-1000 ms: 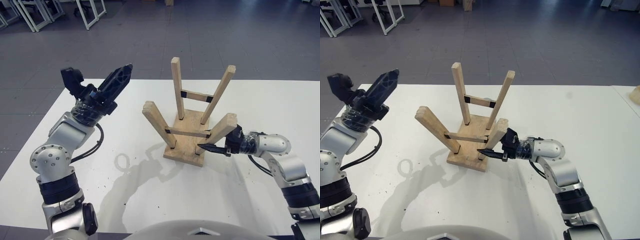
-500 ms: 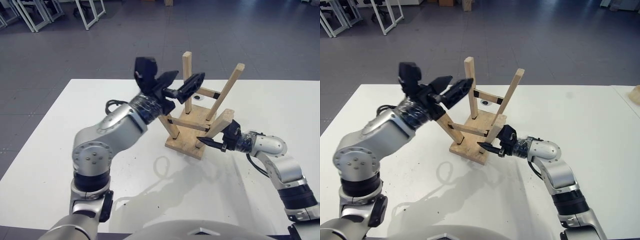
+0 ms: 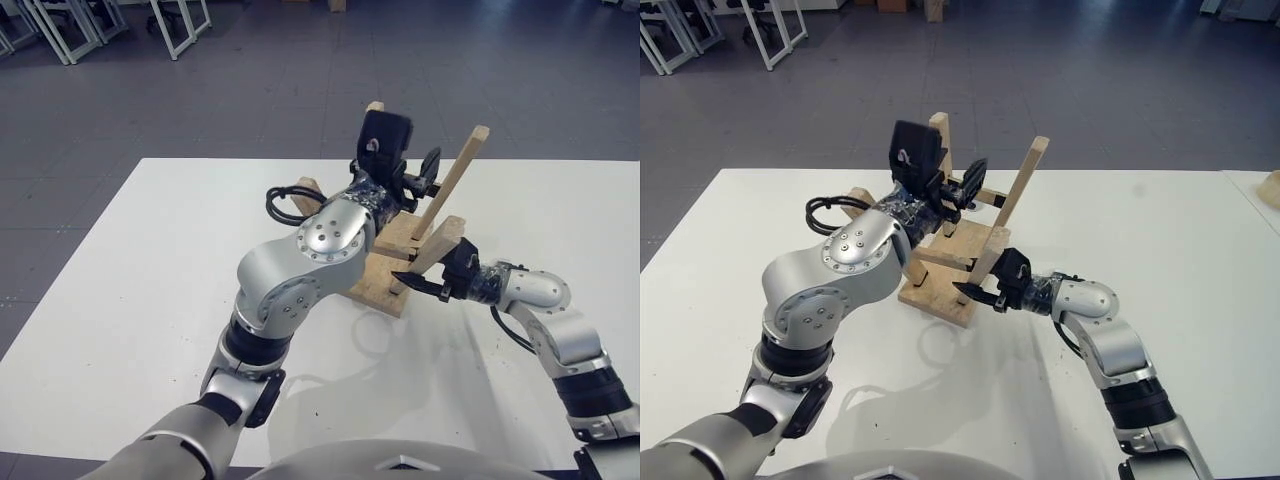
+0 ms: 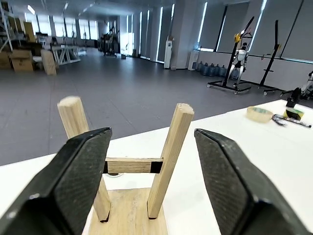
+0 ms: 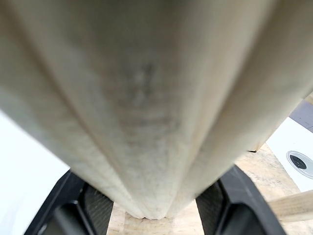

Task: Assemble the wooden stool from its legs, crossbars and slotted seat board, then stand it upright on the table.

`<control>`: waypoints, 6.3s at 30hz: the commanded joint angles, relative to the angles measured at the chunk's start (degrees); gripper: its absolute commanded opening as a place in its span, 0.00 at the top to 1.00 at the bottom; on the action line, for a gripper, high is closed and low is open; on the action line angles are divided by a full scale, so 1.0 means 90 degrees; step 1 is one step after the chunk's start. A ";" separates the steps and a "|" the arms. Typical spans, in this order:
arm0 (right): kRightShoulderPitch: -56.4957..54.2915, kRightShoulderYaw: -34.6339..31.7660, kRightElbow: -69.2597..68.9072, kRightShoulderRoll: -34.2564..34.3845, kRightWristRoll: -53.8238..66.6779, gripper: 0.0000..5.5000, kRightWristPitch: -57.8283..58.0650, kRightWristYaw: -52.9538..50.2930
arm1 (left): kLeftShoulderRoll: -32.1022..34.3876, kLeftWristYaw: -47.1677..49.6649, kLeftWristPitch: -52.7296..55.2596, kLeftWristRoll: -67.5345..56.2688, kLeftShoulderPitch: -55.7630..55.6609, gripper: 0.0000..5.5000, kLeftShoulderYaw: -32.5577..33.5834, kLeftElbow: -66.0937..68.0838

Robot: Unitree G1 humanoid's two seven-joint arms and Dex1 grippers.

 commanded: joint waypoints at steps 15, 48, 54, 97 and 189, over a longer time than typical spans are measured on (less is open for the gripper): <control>-0.0038 0.1213 0.0598 -0.0432 -0.0961 0.63 0.1411 -0.0004 | -0.0251 -0.1671 -0.0372 0.1348 0.1505 0.43 -0.0167 0.0562; 0.0104 0.0883 0.0690 -0.0371 -0.0482 0.63 0.0870 -0.0054 | 0.2526 -0.6911 -0.1191 0.1226 0.2455 0.43 -0.0437 0.1084; 0.0211 0.0726 0.0772 -0.0303 0.0251 0.63 0.0455 0.0855 | 0.3608 -0.6999 -0.1502 0.2392 0.2658 0.43 -0.0555 0.2168; -0.3013 0.0275 0.4682 0.0857 -0.0607 0.35 -0.3185 0.2508 | 0.3930 -0.7355 -0.0956 0.2556 0.3445 0.43 -0.0446 0.1331; -0.1391 -0.0774 0.2754 0.2294 -0.0706 0.10 0.1278 -0.3470 | 0.2985 -0.6134 0.0276 0.0237 0.0949 0.43 0.3540 0.0104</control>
